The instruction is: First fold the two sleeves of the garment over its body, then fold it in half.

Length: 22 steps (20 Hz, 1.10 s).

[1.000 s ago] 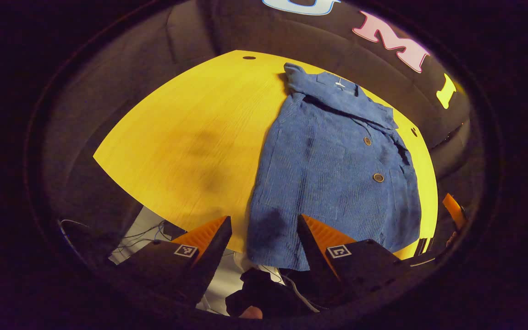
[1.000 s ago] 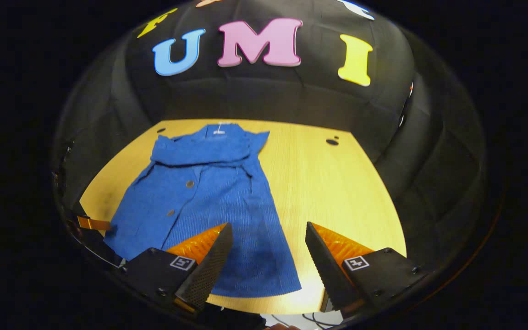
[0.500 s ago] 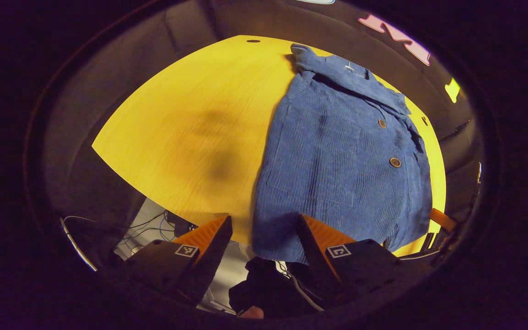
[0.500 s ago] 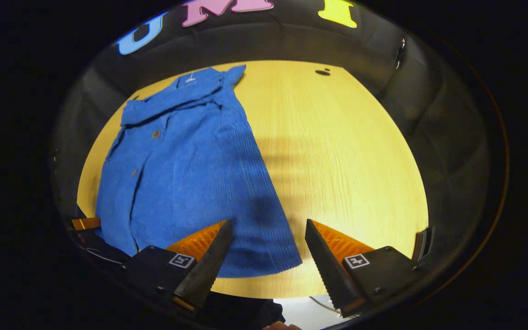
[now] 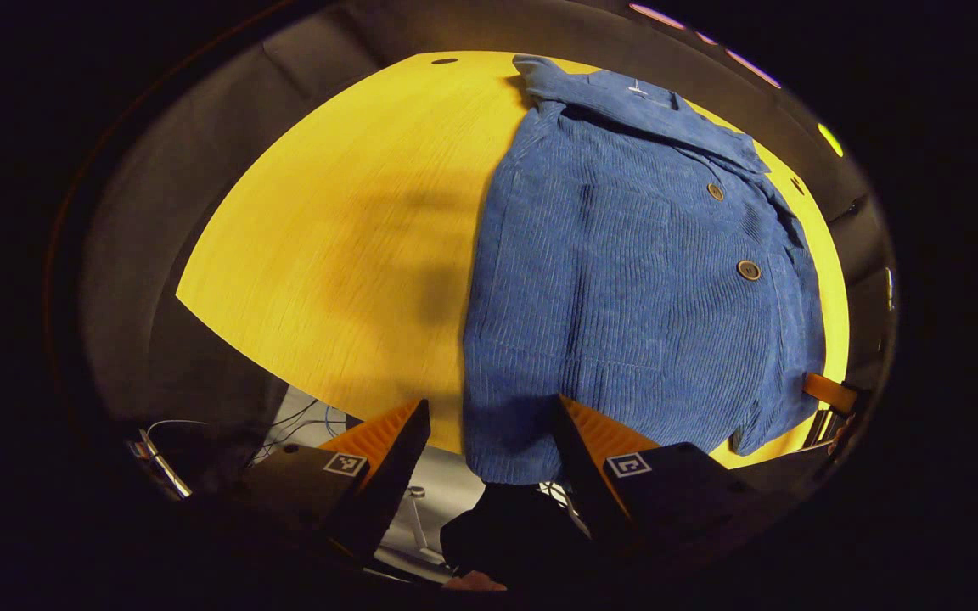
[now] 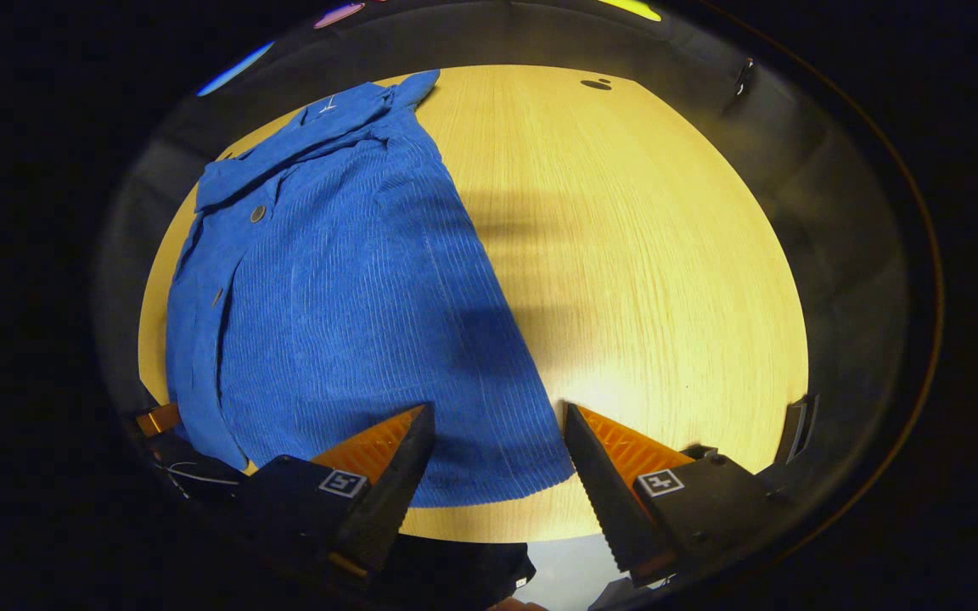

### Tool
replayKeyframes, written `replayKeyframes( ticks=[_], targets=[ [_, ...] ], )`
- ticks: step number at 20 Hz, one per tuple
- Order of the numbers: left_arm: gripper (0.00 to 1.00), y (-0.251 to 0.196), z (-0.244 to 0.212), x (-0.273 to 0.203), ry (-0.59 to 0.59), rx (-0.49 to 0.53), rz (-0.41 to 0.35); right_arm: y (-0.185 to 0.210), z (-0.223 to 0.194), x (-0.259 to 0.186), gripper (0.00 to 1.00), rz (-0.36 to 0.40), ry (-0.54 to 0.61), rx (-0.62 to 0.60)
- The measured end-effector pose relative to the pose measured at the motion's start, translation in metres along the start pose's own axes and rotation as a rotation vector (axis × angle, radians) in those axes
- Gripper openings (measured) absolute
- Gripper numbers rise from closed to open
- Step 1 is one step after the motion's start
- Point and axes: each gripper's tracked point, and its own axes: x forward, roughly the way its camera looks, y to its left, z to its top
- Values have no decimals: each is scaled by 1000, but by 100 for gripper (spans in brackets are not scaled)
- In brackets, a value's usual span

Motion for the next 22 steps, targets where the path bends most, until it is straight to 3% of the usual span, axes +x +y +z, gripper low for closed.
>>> replayKeyframes(
  ticks=[6, 7, 8, 9, 10, 11, 13, 14, 16, 18, 19, 20, 22],
  targets=[
    [85, -1, 3, -1, 36, -6, -3, 0, -2, 1, 100, -4, 19, 0],
    [85, -1, 2, -1, 44, 1, -2, 0, -2, 1, 89, -3, 13, 0],
    [85, -1, 1, 0, 49, 3, -2, 1, -1, 1, 100, -4, 6, 0],
    [85, -1, 2, 0, 67, -3, -4, 1, -2, 1, 87, -5, 6, 2],
    [84, -3, 4, -1, 82, -4, -7, 1, -2, 3, 99, -7, 11, 16],
    [82, -8, 5, -2, 94, 2, -12, 3, -3, 0, 91, -7, 19, 22],
    [53, -16, 6, -2, 88, 31, -23, 5, -3, 0, 85, -8, 39, 19],
    [39, -19, 5, 0, 80, 59, -29, 8, -3, 5, 94, 9, 40, 22],
    [16, -22, 5, 2, 63, 108, -22, 15, -1, 2, 38, 3, 23, 22],
    [8, -25, 5, -1, 62, 130, -50, 24, -2, -3, 32, 25, 15, 7],
    [8, -27, 3, -1, 70, 100, -75, 26, -1, 2, 6, 16, -10, 25],
    [0, -29, 2, -1, 73, 81, -108, 24, -3, 2, 6, 13, 15, -3],
    [0, -27, 1, -3, 79, 56, -152, 33, -4, -3, 6, 50, 10, 20]
  ],
)
